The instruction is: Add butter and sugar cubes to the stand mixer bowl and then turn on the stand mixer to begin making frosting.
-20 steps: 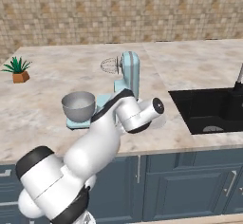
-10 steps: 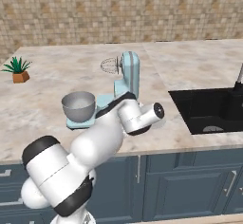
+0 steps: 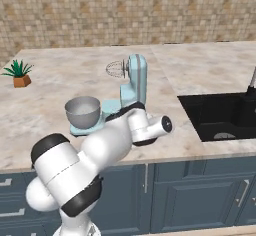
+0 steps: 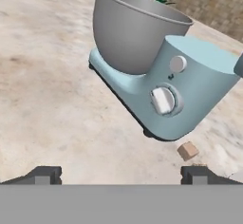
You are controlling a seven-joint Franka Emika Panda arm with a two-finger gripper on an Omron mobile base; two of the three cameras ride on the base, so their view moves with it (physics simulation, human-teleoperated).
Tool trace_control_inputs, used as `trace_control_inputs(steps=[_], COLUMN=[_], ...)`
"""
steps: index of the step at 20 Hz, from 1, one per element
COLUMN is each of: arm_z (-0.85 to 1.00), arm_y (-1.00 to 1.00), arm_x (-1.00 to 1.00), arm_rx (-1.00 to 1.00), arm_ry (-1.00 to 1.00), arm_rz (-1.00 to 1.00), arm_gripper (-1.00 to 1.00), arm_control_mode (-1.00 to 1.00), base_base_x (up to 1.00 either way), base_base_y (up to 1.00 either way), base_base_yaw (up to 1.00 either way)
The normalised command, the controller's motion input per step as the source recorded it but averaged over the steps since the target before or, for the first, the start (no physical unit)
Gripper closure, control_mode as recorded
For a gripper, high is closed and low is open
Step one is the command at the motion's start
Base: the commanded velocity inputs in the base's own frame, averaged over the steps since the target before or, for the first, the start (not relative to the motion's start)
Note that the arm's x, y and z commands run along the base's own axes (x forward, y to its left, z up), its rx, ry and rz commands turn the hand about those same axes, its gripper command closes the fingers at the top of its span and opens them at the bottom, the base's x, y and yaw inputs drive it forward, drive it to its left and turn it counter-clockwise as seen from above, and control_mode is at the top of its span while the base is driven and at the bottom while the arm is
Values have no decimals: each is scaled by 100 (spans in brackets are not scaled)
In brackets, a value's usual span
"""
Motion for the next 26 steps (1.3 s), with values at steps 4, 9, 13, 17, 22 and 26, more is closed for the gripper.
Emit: trace_control_inputs(steps=[4, 9, 13, 17, 22, 26], arm_z=[-2, 0, 0, -10, -14, -20], arm_y=[0, 0, 0, 0, 0, 0], arm_x=[27, 38, 32, 23, 16, 10], arm_rx=[5, 6, 2, 0, 0, 0], arm_ry=[0, 1, 8, 8, 4, 3], arm_rz=[0, 0, 0, 0, 0, 0], arm_gripper=[-100, -100, -100, -100, -100, -100], arm_control_mode=[-100, -100, -100, -100, -100, -100], base_base_x=[0, 0, 0, 0, 0, 0], base_base_y=[0, 0, 0, 0, 0, 0], base_base_yaw=[0, 0, 0, 0, 0, 0])
